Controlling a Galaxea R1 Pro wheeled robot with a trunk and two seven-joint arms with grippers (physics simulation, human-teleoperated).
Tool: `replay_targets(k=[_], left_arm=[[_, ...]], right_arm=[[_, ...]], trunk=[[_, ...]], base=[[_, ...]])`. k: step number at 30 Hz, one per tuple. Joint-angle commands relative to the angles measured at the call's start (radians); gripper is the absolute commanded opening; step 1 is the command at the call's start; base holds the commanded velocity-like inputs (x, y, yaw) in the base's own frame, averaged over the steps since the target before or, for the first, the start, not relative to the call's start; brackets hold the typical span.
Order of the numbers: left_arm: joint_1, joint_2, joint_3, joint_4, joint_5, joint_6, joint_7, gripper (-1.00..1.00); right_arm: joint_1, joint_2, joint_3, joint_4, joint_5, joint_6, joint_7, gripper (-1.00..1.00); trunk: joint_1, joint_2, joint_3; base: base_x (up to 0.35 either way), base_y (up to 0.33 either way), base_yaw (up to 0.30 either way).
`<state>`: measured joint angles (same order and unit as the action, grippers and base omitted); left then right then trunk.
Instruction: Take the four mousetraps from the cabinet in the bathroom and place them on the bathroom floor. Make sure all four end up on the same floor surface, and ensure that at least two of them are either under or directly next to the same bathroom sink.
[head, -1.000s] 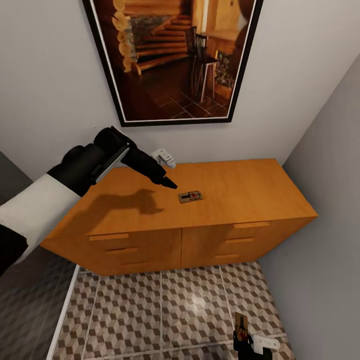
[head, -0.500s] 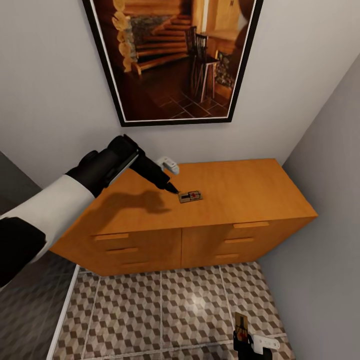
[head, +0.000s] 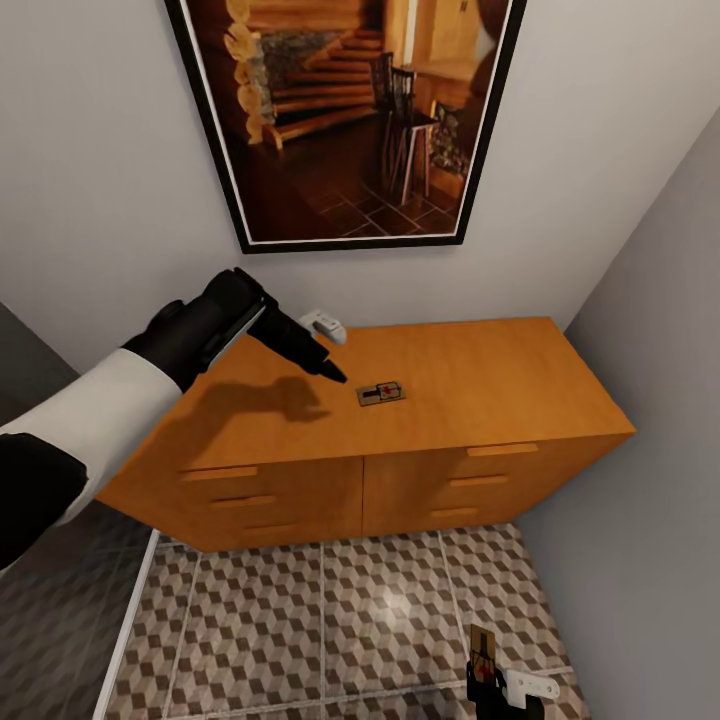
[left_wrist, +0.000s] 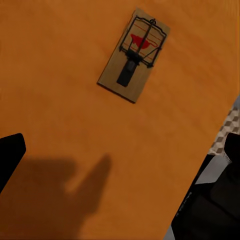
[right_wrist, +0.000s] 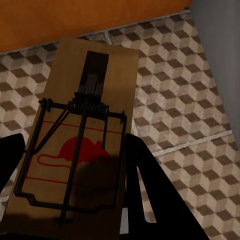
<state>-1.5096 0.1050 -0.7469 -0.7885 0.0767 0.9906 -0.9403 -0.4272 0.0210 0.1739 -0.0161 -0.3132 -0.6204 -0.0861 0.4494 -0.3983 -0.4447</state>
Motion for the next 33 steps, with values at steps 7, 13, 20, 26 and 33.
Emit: replay_targets(k=[7,13,20,26,33], left_arm=[[-0.001,-0.001,0.006,-0.026,0.008,-0.004,0.002,1.00],[-0.001,-0.006,0.007,-0.059,0.008,-0.029,-0.002,1.00],[-0.001,-0.010,0.005,-0.102,0.009,-0.034,-0.004,1.00],[-0.001,-0.007,-0.003,-0.160,0.010,-0.038,-0.024,1.00],[-0.001,0.003,-0.044,-0.192,0.007,-0.091,-0.077,1.00]], right_arm=[[-0.001,0.000,0.009,0.001,-0.003,-0.002,-0.007,-1.00],[-0.001,0.000,0.009,0.001,-0.003,-0.002,-0.007,-1.00],[-0.001,0.000,0.009,0.001,-0.003,-0.002,-0.007,-1.00],[-0.001,0.000,0.009,0.001,-0.003,-0.002,-0.007,-1.00],[-0.001,0.000,0.009,0.001,-0.003,-0.002,-0.007,-1.00]], trunk=[[0.001,-0.002,-0.002],[0.001,-0.002,-0.002],[0.001,-0.002,-0.002],[0.001,-0.002,-0.002],[0.001,-0.002,-0.002]], base=[[0.000,0.000,0.000],[0.000,0.000,0.000],[0.000,0.000,0.000],[0.000,0.000,0.000],[0.000,0.000,0.000]])
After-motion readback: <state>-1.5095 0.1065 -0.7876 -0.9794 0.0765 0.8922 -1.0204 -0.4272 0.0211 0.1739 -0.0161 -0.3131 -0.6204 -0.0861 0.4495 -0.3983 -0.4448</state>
